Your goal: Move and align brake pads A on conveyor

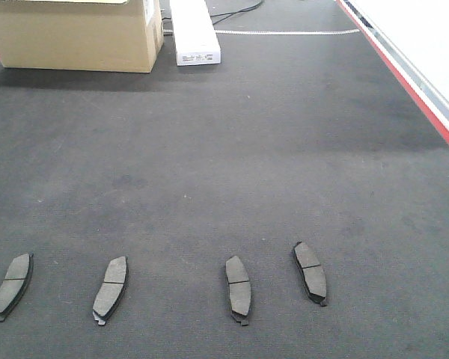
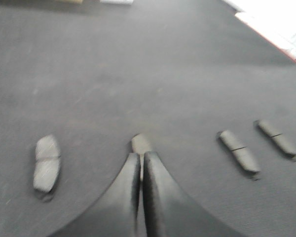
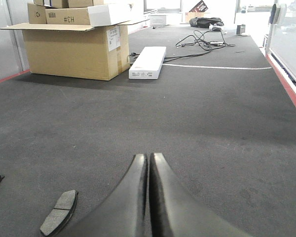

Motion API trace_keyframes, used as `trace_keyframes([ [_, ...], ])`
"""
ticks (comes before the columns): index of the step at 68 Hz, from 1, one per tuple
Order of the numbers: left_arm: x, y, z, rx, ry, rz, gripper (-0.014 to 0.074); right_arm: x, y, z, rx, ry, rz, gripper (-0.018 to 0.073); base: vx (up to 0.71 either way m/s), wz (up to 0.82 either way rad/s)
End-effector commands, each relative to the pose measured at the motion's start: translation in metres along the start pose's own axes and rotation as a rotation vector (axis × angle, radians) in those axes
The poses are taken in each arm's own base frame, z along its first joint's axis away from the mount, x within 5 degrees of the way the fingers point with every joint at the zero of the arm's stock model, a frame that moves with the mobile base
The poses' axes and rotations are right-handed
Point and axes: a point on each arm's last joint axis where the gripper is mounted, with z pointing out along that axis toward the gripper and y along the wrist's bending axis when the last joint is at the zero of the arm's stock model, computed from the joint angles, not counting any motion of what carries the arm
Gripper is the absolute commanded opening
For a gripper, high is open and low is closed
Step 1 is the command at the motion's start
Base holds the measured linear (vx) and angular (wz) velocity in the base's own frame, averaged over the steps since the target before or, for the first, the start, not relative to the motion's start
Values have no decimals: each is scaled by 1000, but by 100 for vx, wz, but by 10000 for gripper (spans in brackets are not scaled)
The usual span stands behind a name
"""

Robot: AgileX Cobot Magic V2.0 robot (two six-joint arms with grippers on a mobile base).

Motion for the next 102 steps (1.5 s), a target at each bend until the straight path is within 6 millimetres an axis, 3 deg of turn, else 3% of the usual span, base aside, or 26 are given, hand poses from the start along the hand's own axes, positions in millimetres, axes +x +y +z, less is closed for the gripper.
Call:
trace_keyframes([
  [1,-7,0,6,-23,-109,19,-6,-14,1,-2,-6,-91,-9,-11,0,0],
  [23,41,19,53,-132,-378,11,-6,-14,1,-2,-6,-91,-10,-11,0,0],
  [39,76,28,55,-192,-456,48,-6,-14,1,-2,-6,-91,-10,-11,0,0],
  [50,80,29,51,-228,-451,117,-6,-14,1,-2,-6,-90,-10,-11,0,0],
  [102,82,29,52,-219,-423,115,-6,-14,1,-2,-4,-90,-13,-11,0,0],
])
